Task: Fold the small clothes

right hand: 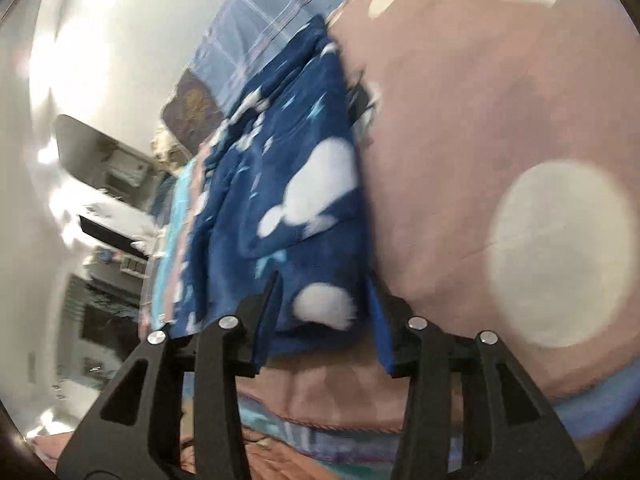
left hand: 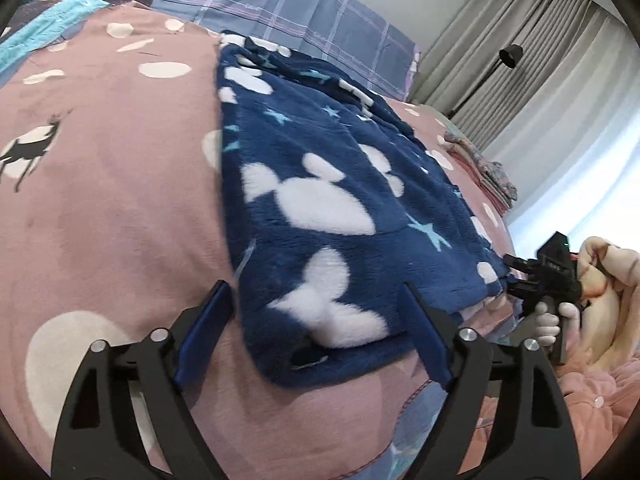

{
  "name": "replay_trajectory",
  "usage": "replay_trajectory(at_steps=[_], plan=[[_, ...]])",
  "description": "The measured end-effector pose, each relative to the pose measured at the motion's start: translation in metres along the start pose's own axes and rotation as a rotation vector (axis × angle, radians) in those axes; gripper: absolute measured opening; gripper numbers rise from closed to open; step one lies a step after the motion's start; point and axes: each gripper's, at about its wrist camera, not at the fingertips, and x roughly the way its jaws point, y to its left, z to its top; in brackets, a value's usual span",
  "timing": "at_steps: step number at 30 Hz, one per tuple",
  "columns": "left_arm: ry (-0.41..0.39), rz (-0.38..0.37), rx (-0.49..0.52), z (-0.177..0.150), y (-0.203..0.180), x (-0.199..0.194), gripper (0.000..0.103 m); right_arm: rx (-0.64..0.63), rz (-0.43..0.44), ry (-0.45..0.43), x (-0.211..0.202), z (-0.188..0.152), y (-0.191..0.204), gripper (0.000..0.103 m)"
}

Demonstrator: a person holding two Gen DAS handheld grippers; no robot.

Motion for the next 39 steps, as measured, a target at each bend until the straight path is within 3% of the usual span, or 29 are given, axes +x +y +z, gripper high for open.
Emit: replay_trajectory(at_steps=[3, 5, 8, 11, 15, 16, 17, 19, 22, 28, 32, 36, 39], plan=[[0.007, -0.026, -0.028, 0.002, -0.006, 0.003, 0.084, -0.017, 0.014, 0.009, 0.006, 0.002, 0.011, 0.054], [0.010, -0.057, -0.081, 0.000, -0.007, 0.003, 0.064, -0.039, -0.001, 0.015, 0.005, 0.000, 0.017, 0.056], [0.025, -0.064, -0.121, -0.009, -0.007, 0.000, 0.050, -0.024, 0.010, 0.019, -0.001, -0.005, 0.012, 0.054], [0.009, -0.094, -0.165, -0.006, 0.003, 0.002, 0.049, -0.007, 0.033, 0.011, 0.008, 0.002, 0.008, 0.054], [-0.022, -0.064, -0.167, 0.011, 0.004, 0.017, 0.045, -0.050, 0.011, -0.001, 0.027, 0.011, 0.020, 0.052], [-0.024, -0.047, -0.162, 0.013, 0.003, 0.019, 0.032, -0.062, 0.002, -0.002, 0.029, 0.011, 0.023, 0.035], [-0.022, -0.048, -0.158, 0.015, 0.003, 0.021, 0.009, -0.059, 0.012, 0.002, 0.030, 0.010, 0.023, 0.016], [-0.041, -0.084, -0.174, 0.016, 0.002, 0.017, 0.008, -0.047, 0.040, -0.025, 0.026, 0.009, 0.022, 0.014], [-0.099, -0.081, -0.126, 0.022, -0.009, -0.002, 0.007, -0.070, 0.136, -0.096, 0.002, 0.010, 0.034, 0.013], [-0.224, -0.123, -0.039, 0.044, -0.040, -0.045, 0.007, -0.166, 0.265, -0.147, -0.025, 0.017, 0.070, 0.012], [-0.307, -0.170, 0.005, 0.050, -0.060, -0.082, 0.006, -0.190, 0.348, -0.234, -0.067, 0.014, 0.084, 0.012], [-0.415, -0.181, 0.114, 0.043, -0.100, -0.142, 0.007, -0.349, 0.366, -0.368, -0.131, -0.011, 0.121, 0.012], [-0.473, -0.139, 0.224, 0.039, -0.128, -0.173, 0.008, -0.501, 0.272, -0.451, -0.158, -0.023, 0.145, 0.013]])
